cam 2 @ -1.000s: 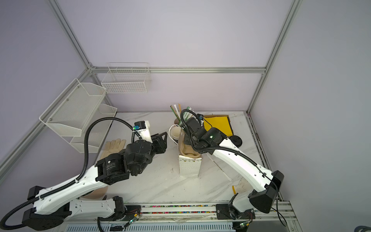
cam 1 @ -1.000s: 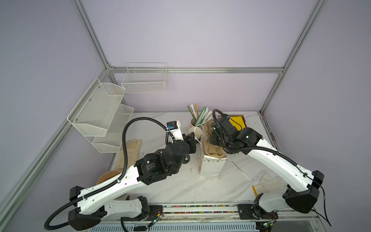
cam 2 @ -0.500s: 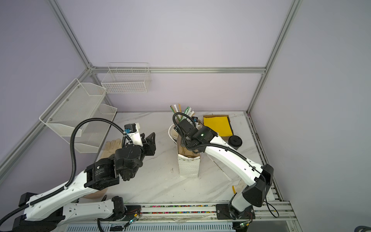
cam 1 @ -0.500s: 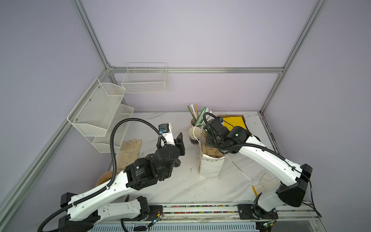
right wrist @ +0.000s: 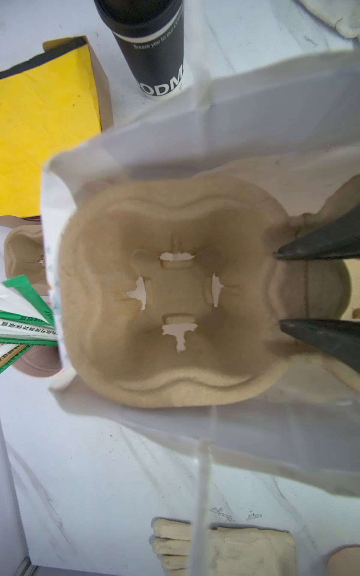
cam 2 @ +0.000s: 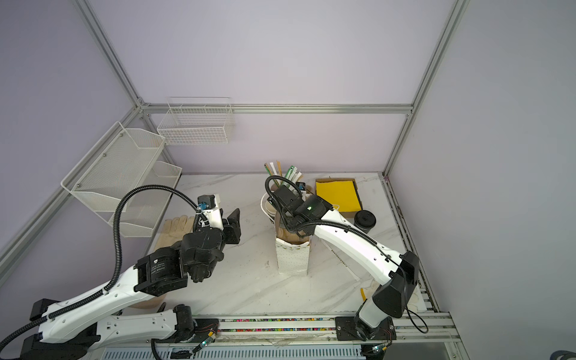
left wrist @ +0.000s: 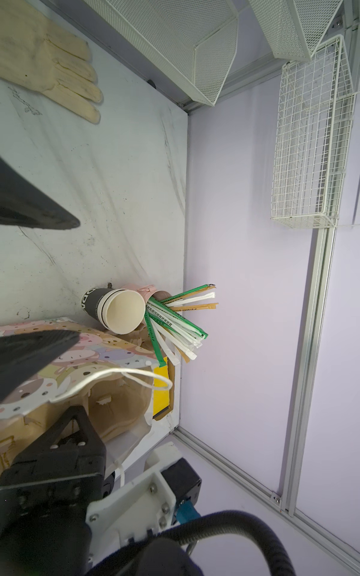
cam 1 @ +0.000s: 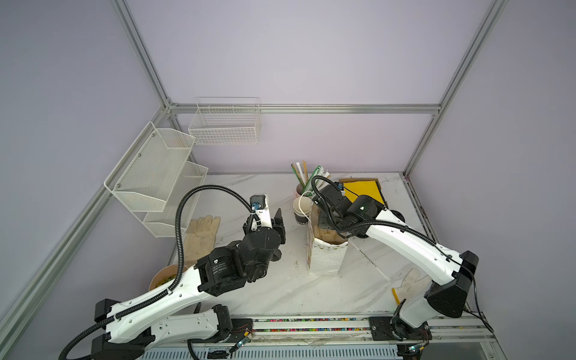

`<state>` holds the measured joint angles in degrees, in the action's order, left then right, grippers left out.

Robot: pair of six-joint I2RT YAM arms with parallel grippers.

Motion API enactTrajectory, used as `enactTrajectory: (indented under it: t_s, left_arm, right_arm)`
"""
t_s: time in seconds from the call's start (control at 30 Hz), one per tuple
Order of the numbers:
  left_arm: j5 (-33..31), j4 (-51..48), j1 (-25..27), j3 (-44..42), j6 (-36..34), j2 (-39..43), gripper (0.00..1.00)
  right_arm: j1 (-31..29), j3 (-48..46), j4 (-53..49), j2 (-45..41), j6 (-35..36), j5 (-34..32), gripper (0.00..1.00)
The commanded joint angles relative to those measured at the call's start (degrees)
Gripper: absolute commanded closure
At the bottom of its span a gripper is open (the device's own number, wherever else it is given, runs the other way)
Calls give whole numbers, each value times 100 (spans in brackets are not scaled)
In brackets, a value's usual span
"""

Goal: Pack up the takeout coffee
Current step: 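Lower the carrier into the bag with right gripper while left holds bag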

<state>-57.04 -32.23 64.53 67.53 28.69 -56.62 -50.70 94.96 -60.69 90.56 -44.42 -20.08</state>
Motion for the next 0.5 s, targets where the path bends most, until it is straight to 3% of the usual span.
enactTrajectory:
  t_s: [0.0, 0.47]
  left_arm:
    - [-158, 152, -20, -204, -131, 28, 49]
    - [-317, 142, -20, -360, -162, 169, 48]
  right_arm:
    - [-27, -19, -371, -115, -149, 140, 75]
    - [-19, 30, -493, 50, -169, 185, 75]
